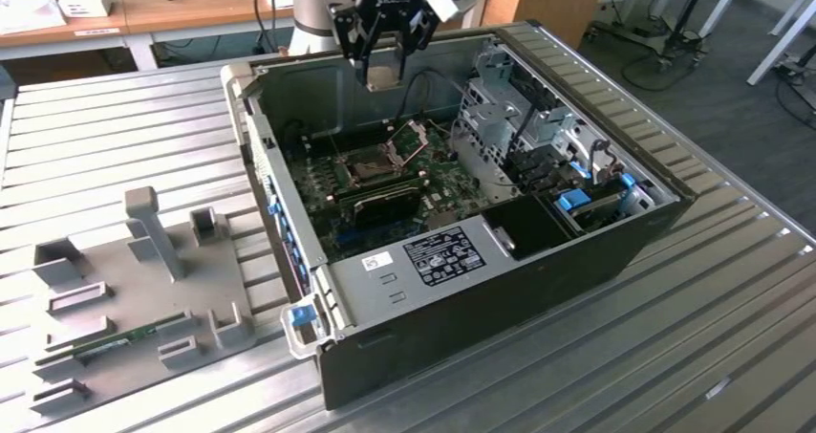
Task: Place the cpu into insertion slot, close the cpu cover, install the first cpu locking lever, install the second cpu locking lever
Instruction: 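Place the cpu into insertion slot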
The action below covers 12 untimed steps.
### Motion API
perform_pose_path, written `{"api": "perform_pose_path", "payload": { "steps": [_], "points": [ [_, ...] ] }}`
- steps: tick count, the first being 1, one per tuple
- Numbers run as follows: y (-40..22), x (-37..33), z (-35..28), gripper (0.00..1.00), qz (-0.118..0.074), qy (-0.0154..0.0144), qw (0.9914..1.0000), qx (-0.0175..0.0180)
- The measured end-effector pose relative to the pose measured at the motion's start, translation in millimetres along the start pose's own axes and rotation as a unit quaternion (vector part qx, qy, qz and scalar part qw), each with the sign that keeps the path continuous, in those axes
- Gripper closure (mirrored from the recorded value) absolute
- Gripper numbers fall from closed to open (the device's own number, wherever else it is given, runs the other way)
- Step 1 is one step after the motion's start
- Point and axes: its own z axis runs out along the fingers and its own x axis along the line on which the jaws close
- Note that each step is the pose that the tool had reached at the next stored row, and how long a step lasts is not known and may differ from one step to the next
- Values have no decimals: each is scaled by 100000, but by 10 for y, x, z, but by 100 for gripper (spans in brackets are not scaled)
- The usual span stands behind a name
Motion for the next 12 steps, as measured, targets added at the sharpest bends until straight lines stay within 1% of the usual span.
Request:
{"api": "perform_pose_path", "payload": {
  "steps": [8, 12],
  "points": [
    [-6, 0, 63, 46, 2, 6, 100000, 12],
    [-11, -1, 119, 46, 2, 6, 100000, 10]
  ]
}}
